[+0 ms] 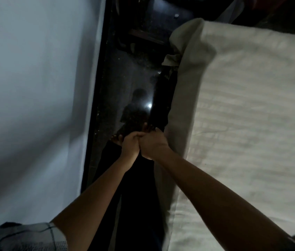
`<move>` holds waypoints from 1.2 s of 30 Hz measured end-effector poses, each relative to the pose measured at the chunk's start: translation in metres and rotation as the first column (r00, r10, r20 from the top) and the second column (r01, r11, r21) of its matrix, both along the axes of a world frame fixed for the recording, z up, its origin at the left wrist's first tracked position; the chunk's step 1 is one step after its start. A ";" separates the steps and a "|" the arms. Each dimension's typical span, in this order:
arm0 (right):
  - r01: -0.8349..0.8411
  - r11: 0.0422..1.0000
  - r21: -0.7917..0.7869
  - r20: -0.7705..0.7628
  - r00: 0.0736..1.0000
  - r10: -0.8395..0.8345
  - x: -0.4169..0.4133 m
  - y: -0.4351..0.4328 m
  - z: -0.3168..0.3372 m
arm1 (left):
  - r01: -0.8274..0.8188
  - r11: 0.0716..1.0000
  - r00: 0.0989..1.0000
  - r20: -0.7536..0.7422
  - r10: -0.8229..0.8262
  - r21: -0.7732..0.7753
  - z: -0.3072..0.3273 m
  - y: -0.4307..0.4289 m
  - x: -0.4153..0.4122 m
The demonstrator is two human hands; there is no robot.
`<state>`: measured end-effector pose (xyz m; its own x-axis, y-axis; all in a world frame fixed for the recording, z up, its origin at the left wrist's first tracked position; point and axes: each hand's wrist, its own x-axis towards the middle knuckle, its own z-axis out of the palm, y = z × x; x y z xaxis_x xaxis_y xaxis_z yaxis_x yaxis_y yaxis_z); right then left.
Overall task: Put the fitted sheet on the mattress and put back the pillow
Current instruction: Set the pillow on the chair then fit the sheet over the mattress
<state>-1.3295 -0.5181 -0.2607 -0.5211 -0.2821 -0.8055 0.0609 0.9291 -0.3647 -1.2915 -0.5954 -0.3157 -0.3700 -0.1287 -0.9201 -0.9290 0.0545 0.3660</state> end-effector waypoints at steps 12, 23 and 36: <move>0.313 0.921 -0.234 -0.760 0.532 -0.374 -0.104 0.110 0.099 | 0.441 0.873 0.572 -0.685 -0.451 -0.206 0.125 0.076 -0.157; 0.318 0.948 -0.023 -0.729 0.643 -0.234 -0.145 0.149 0.087 | 0.463 0.881 0.869 -0.246 -0.429 0.098 0.124 0.126 -0.220; 0.097 0.983 0.154 -0.056 0.994 -0.090 -0.205 0.165 0.081 | 0.532 0.834 0.843 0.005 -0.538 0.149 0.071 0.136 -0.254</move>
<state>-1.5343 -0.3536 -0.1794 -0.5789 -0.1030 -0.8089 0.1358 0.9659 -0.2202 -1.5455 -0.4598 -0.2449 -0.3025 0.2049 -0.9309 -0.7849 0.5006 0.3652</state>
